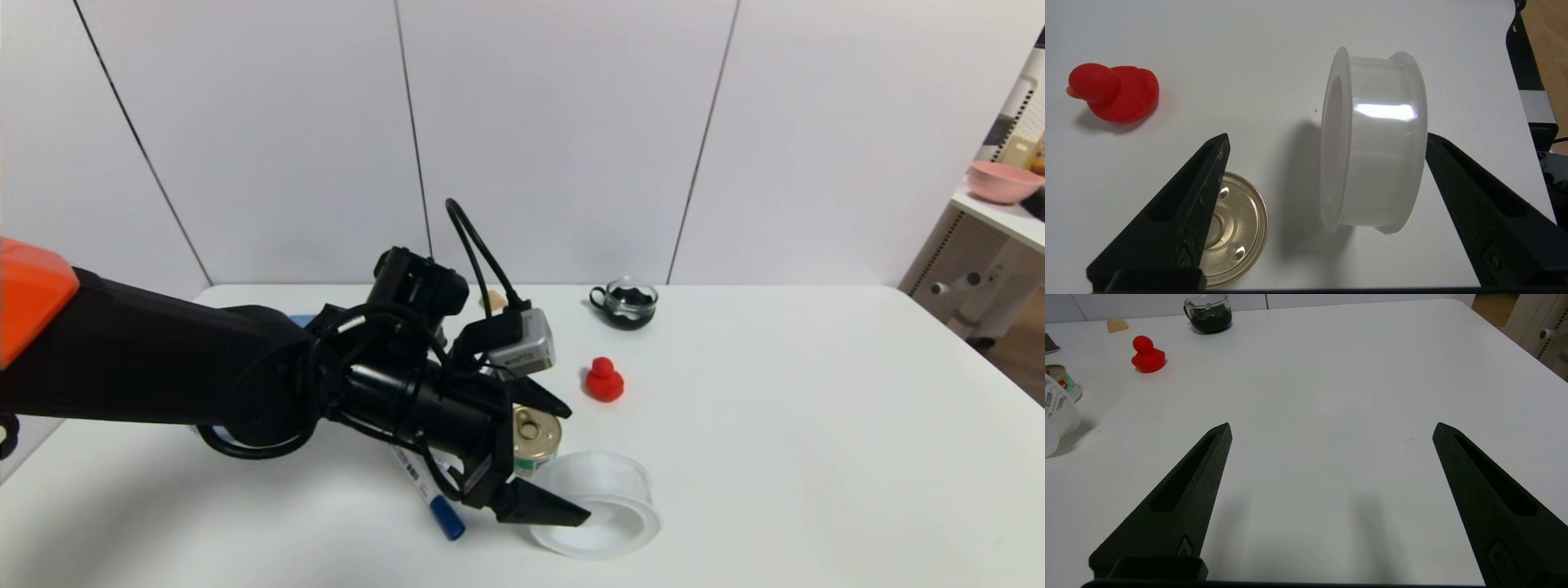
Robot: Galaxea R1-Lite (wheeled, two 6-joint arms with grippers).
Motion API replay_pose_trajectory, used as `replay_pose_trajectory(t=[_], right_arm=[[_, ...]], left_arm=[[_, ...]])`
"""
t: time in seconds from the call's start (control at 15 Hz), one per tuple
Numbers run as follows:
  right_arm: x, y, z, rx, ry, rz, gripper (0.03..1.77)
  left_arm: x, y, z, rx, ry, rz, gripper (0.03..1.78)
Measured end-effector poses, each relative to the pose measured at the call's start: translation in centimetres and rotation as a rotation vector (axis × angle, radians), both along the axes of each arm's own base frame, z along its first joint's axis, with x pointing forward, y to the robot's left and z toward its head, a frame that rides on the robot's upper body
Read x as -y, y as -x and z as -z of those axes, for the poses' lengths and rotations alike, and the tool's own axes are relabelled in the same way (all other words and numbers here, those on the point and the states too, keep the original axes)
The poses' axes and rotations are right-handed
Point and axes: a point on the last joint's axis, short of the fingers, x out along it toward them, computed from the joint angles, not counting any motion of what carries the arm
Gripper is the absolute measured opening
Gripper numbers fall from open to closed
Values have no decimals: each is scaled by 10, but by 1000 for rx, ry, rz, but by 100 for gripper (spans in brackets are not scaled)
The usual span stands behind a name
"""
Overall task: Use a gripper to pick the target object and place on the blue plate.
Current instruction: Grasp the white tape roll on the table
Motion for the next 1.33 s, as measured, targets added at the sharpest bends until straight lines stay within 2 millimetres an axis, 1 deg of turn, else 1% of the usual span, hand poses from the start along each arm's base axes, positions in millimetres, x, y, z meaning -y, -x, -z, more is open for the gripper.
replay_pose_trajectory(t=[0.53,1.33], right_arm=[[0,0,0,0,0,0,170],[0,0,0,0,0,0,170]], left_arm=[[8,-2,7,-22,-13,12,169],[24,-1,30,-63,-52,51,169]])
